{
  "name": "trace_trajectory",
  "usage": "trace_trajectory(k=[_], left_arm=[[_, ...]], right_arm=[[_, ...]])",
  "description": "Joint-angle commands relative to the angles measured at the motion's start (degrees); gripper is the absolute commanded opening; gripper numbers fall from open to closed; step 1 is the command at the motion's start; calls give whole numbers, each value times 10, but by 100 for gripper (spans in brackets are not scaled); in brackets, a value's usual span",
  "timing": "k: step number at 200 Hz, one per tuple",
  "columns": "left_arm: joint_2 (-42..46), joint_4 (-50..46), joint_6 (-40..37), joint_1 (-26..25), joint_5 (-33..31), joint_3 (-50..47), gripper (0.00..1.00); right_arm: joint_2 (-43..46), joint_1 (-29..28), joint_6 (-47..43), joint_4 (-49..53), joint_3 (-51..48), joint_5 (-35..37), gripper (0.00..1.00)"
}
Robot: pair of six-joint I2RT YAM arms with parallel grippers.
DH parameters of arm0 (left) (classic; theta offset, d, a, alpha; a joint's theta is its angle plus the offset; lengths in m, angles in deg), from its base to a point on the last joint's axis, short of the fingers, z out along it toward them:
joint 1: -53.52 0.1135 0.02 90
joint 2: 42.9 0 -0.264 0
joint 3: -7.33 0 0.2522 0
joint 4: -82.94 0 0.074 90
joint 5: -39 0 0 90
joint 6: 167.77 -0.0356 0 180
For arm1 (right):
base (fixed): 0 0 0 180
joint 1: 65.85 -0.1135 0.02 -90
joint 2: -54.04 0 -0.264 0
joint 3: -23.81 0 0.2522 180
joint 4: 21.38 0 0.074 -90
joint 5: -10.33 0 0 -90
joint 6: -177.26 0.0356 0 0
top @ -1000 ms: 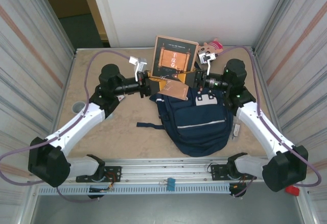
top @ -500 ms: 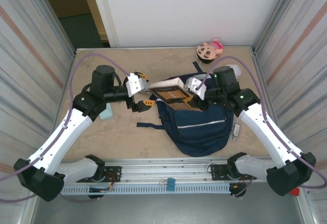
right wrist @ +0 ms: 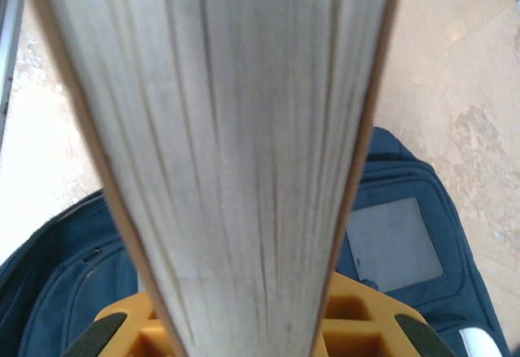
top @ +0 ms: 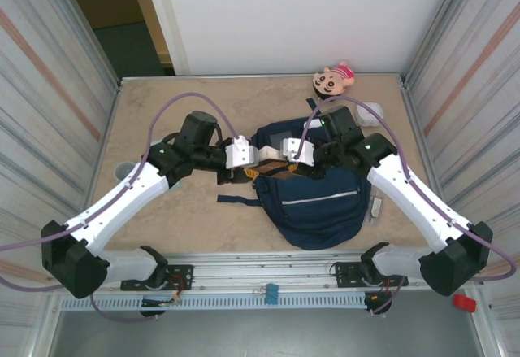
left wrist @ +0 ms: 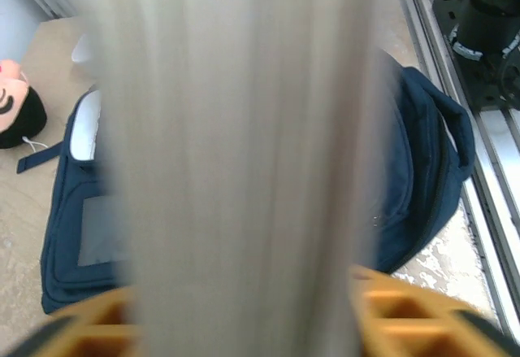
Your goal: Pack the student bag
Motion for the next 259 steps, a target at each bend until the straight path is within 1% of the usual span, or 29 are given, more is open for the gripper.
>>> trace_trajectory(k=[1, 13, 29, 37, 48, 66, 77, 99, 118, 129, 137, 149, 157, 164, 167, 174, 179, 180, 182, 184, 186, 194, 203, 215, 222, 227, 239, 249, 259], left_arm=[[5, 55, 52, 27, 60, 10, 0], [11, 88, 99, 73, 135, -2, 0], [24, 177, 183, 132, 234, -33, 0], [31, 231, 233, 151, 267, -53, 0], [39, 293, 288, 169, 299, -70, 0], [37, 387, 378, 188, 349, -80, 0], [29, 399, 406, 191, 368, -68, 0], [13, 411, 436, 190, 403, -39, 0], [8, 452, 470, 185, 409, -34, 0], [7, 456, 474, 178, 410, -32, 0], [5, 455, 474, 171, 407, -29, 0], [0, 451, 474, 161, 398, -26, 0], [-3, 454, 478, 157, 389, -25, 0], [-6, 462, 486, 155, 379, -27, 0], [-7, 468, 492, 154, 375, -28, 0], [-10, 485, 507, 154, 365, -32, 1], [-11, 497, 517, 154, 354, -34, 1], [-12, 498, 519, 154, 352, -34, 1], [-12, 501, 522, 154, 347, -35, 1], [-13, 501, 524, 154, 341, -36, 2], [-13, 501, 525, 154, 337, -36, 3], [-14, 490, 522, 154, 313, -34, 12], [-13, 467, 505, 154, 284, -30, 29], [-12, 413, 467, 154, 236, -22, 55], [-11, 382, 448, 154, 207, -16, 65], [-11, 367, 436, 151, 180, -15, 69], [-14, 326, 399, 137, 108, -11, 75], [-19, 296, 355, 114, 51, -5, 77], [-33, 258, 300, 81, -3, 7, 79]], right_arm=[[12, 8, 5, -23, 21, -46, 11], [27, 45, 68, -57, 7, -79, 37], [57, 134, 225, -155, -33, -169, 69], [73, 180, 326, -216, -60, -210, 79], [94, 224, 422, -281, -94, -262, 83], [121, 248, 500, -348, -139, -338, 91], [135, 248, 551, -401, -171, -349, 94], [137, 240, 660, -522, -217, -360, 96], [122, 217, 694, -561, -216, -366, 97], [113, 200, 701, -580, -212, -370, 97], [106, 187, 712, -602, -211, -373, 96], [95, 172, 734, -654, -211, -393, 91], [88, 163, 745, -680, -209, -405, 83], [83, 156, 747, -689, -205, -414, 71], [81, 154, 747, -690, -204, -417, 67], [78, 152, 747, -690, -201, -420, 52], [76, 153, 749, -690, -199, -424, 32], [76, 154, 748, -691, -199, -425, 30], [76, 156, 748, -690, -198, -428, 17], [75, 158, 749, -691, -197, -432, 6], [75, 161, 749, -691, -196, -436, 0], [78, 178, 766, -694, -197, -437, 0], [88, 199, 786, -705, -203, -435, 0], [111, 233, 808, -706, -217, -395, 0], [127, 254, 821, -705, -227, -368, 0], [137, 270, 831, -700, -233, -342, 0], [173, 306, 855, -654, -239, -273, 0], [193, 325, 846, -576, -226, -217, 0], [206, 332, 827, -469, -202, -160, 0]])
